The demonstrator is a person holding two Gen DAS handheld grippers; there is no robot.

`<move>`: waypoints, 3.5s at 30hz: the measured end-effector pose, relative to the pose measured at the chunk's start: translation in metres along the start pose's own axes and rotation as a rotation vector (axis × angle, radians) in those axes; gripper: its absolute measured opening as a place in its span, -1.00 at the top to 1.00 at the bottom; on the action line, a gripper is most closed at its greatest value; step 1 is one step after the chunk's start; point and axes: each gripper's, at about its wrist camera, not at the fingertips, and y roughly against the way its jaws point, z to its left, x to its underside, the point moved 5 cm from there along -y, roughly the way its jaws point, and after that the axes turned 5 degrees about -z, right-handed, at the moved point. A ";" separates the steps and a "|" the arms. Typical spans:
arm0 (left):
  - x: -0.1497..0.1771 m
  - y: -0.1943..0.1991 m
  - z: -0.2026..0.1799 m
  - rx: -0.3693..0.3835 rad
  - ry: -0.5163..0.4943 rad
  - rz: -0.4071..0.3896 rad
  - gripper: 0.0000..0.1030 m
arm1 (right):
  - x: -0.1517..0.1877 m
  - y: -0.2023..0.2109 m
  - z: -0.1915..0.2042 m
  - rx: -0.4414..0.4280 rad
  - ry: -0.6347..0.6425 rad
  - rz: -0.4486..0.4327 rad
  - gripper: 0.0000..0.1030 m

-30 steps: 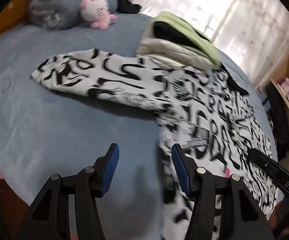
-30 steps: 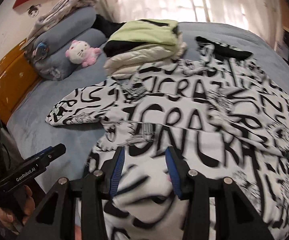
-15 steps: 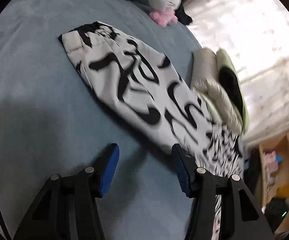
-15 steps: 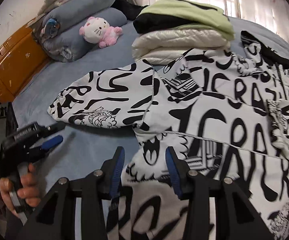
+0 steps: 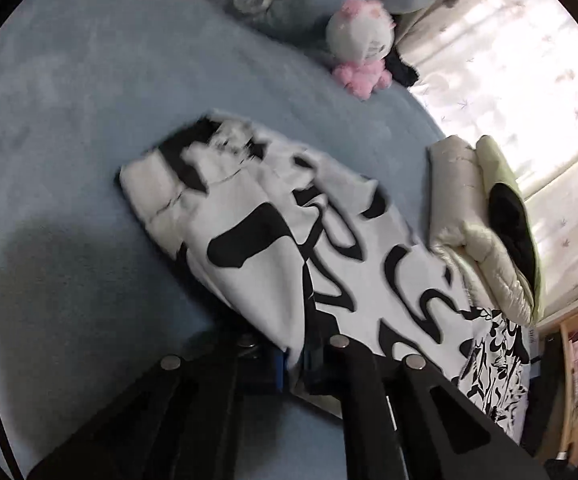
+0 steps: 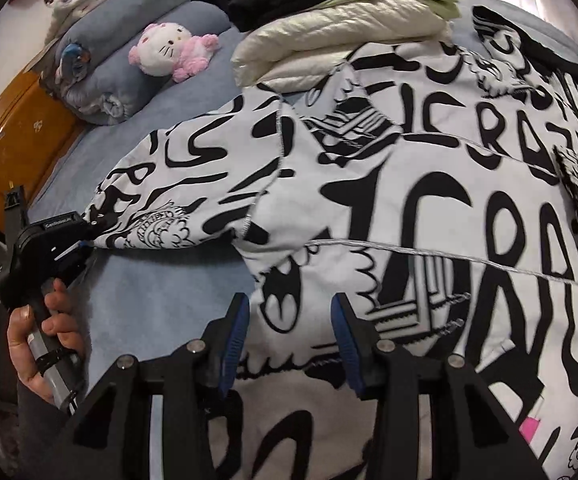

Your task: Fold large clothes

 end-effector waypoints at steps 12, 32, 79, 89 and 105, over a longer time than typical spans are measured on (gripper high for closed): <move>0.051 0.120 -0.209 0.250 -0.398 -0.151 0.94 | -0.002 0.077 -0.080 -0.009 -0.152 -0.132 0.17; 0.346 0.085 -0.377 0.382 -0.862 0.356 -0.32 | 0.061 0.191 -0.302 0.145 -0.503 -0.301 0.17; 0.260 0.099 -0.220 0.040 -0.607 0.283 -0.35 | -0.036 0.089 -0.143 0.332 0.560 -0.102 0.84; 0.266 0.106 -0.223 0.056 -0.636 0.280 -0.35 | -0.019 0.167 -0.317 0.188 -0.445 -0.164 0.47; 0.204 0.043 -0.246 0.101 -0.633 0.368 -0.35 | -0.032 0.150 -0.355 0.025 -0.504 -0.132 0.05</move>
